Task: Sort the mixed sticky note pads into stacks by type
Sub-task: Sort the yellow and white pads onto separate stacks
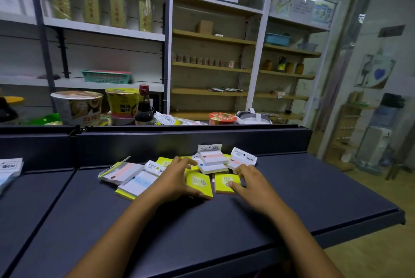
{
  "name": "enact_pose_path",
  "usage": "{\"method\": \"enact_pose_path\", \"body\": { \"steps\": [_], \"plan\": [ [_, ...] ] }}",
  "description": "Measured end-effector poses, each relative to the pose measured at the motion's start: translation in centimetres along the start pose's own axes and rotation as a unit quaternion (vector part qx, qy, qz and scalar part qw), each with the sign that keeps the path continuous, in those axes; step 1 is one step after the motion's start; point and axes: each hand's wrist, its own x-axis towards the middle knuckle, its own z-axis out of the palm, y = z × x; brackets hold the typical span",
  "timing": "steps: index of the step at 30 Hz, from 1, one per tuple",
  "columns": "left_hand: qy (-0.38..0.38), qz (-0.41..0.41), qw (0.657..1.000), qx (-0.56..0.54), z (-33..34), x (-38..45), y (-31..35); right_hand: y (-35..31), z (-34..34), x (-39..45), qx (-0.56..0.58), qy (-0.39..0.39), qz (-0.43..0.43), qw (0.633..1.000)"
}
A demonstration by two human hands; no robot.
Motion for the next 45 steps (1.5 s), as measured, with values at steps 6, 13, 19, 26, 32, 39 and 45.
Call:
{"method": "enact_pose_path", "body": {
  "steps": [6,13,19,26,32,39,45],
  "plan": [
    [0.041,-0.012,0.988,-0.149,-1.0,-0.1,0.6,0.0,0.1,0.5,0.026,0.000,-0.004,1.000],
    [0.090,-0.030,0.935,-0.341,-1.3,-0.3,0.8,0.3,0.3,0.9,0.042,-0.001,0.003,0.999],
    [0.118,-0.082,0.886,-0.442,-1.2,0.1,1.3,0.4,0.5,1.3,0.044,-0.009,0.001,0.999],
    [0.133,-0.099,0.867,-0.470,-1.3,-0.1,1.7,1.4,-0.1,2.0,0.041,-0.045,0.017,0.998],
    [0.142,-0.100,0.864,-0.472,-1.4,0.0,1.6,2.5,-0.4,2.5,0.022,-0.111,0.028,0.993],
    [0.137,-0.104,0.864,-0.473,-1.0,0.0,1.4,2.7,0.1,2.4,0.023,-0.113,0.061,0.992],
    [0.140,-0.089,0.859,-0.484,-0.9,-0.2,1.3,1.9,0.0,0.7,0.094,-0.072,0.070,0.990]
  ]
}}
